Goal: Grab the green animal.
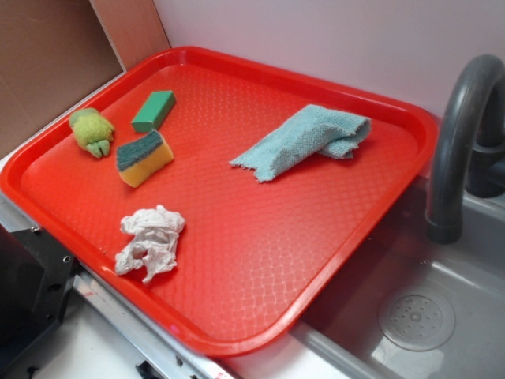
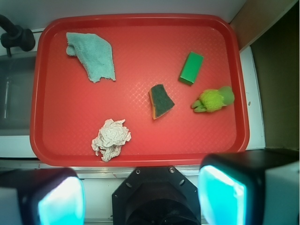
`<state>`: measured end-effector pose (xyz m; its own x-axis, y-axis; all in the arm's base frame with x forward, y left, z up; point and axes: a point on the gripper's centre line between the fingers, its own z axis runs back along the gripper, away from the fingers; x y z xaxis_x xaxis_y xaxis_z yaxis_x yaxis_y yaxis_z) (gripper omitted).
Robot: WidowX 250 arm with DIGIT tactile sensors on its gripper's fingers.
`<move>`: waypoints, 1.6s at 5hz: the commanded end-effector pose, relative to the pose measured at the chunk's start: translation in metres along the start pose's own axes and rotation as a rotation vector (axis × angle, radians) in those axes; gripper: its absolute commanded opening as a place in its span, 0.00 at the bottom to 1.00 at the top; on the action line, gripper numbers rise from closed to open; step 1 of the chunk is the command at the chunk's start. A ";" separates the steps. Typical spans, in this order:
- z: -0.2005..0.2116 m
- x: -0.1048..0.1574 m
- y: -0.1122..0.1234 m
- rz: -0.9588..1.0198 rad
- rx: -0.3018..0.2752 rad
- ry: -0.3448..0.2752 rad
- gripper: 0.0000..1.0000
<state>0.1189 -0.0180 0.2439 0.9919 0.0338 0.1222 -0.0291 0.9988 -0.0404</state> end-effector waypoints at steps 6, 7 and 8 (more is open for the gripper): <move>-0.132 0.036 0.110 1.196 0.259 -0.148 1.00; -0.157 0.043 0.134 1.275 0.329 -0.163 1.00; -0.185 0.052 0.153 1.289 0.342 -0.204 1.00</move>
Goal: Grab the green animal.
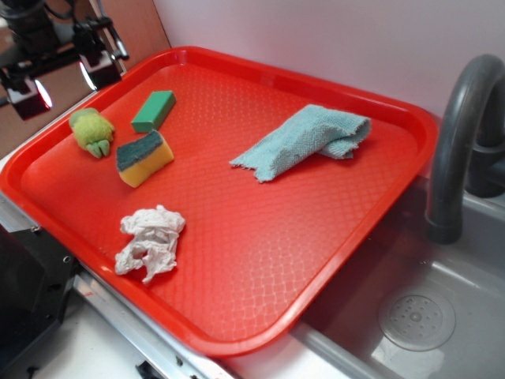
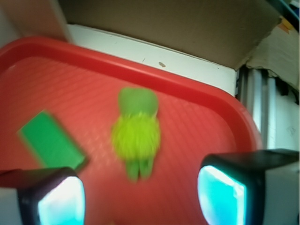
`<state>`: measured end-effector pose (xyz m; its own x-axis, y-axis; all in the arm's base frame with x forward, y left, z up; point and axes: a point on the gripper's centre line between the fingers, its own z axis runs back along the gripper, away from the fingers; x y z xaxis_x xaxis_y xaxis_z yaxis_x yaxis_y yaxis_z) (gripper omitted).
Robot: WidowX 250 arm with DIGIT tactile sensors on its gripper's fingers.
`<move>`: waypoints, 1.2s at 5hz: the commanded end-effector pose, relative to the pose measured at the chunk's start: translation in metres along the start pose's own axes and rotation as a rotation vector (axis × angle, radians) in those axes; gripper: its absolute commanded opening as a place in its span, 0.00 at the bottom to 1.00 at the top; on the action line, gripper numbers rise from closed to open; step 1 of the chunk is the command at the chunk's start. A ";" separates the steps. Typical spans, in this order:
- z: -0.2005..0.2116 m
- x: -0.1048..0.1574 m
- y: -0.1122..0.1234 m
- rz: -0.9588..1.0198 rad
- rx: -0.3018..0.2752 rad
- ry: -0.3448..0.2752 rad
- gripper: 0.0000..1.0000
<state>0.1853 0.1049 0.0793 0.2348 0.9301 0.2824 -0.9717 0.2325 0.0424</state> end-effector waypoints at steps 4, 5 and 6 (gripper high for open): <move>-0.065 0.021 0.011 0.046 0.029 -0.081 0.00; -0.074 0.019 0.011 0.044 0.030 -0.088 0.00; -0.073 0.019 0.011 0.044 0.022 -0.091 0.00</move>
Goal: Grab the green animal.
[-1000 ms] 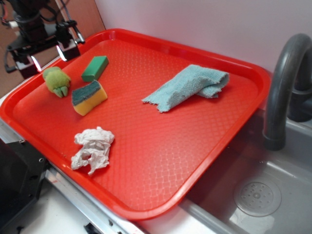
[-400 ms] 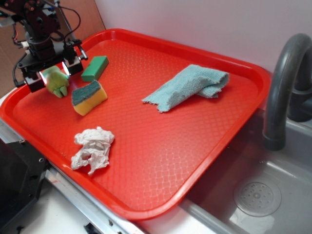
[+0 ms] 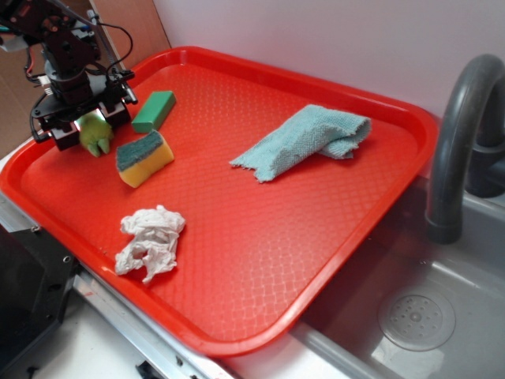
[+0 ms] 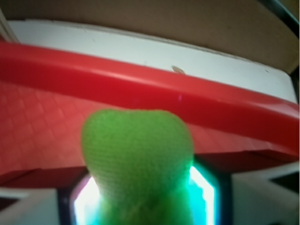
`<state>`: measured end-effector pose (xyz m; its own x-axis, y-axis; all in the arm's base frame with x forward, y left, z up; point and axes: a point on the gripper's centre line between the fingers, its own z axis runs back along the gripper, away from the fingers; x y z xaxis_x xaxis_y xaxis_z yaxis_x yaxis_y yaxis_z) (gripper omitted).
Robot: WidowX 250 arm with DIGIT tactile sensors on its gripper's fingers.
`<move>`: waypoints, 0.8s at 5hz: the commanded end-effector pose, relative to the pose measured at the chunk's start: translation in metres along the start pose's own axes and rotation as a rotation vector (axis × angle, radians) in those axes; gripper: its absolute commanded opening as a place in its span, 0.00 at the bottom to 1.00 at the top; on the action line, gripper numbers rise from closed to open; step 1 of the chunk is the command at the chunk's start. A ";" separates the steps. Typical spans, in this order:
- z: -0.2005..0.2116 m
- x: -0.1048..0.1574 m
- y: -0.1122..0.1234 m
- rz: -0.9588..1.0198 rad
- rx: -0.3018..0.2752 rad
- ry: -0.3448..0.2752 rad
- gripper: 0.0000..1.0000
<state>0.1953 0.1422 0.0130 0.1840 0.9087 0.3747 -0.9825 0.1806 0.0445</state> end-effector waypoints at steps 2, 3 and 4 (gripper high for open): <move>0.094 -0.004 -0.008 -0.318 -0.205 0.113 0.00; 0.141 -0.018 -0.020 -0.540 -0.332 0.258 0.00; 0.179 -0.039 -0.020 -0.772 -0.431 0.324 0.00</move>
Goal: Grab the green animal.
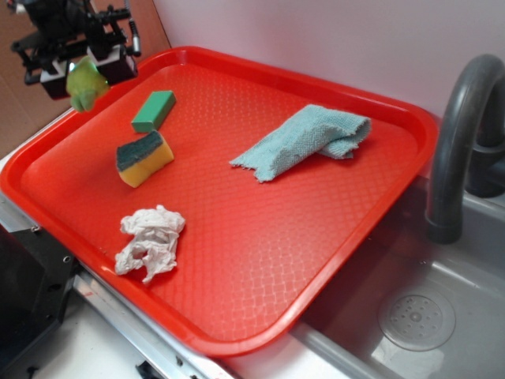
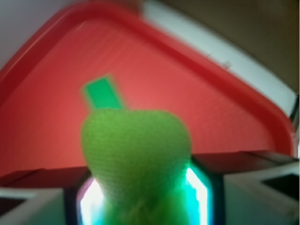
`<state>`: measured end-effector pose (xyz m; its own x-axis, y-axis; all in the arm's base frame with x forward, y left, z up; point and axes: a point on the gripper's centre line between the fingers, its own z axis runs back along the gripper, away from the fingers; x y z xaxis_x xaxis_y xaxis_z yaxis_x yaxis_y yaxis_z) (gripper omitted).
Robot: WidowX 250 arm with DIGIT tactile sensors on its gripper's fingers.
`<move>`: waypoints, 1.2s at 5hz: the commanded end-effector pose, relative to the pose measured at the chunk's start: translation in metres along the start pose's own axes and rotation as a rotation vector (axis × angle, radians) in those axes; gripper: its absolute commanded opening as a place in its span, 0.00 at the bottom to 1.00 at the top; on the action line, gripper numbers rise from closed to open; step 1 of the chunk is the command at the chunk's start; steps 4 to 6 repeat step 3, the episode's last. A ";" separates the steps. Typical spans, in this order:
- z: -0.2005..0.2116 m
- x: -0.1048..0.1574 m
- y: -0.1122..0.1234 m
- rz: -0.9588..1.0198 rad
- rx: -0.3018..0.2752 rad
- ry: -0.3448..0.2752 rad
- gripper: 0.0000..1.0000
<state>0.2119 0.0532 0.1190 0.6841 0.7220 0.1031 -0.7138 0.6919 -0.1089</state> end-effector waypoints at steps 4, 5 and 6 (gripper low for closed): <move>0.088 -0.047 -0.011 -0.482 -0.235 0.050 0.00; 0.088 -0.047 -0.011 -0.482 -0.235 0.050 0.00; 0.088 -0.047 -0.011 -0.482 -0.235 0.050 0.00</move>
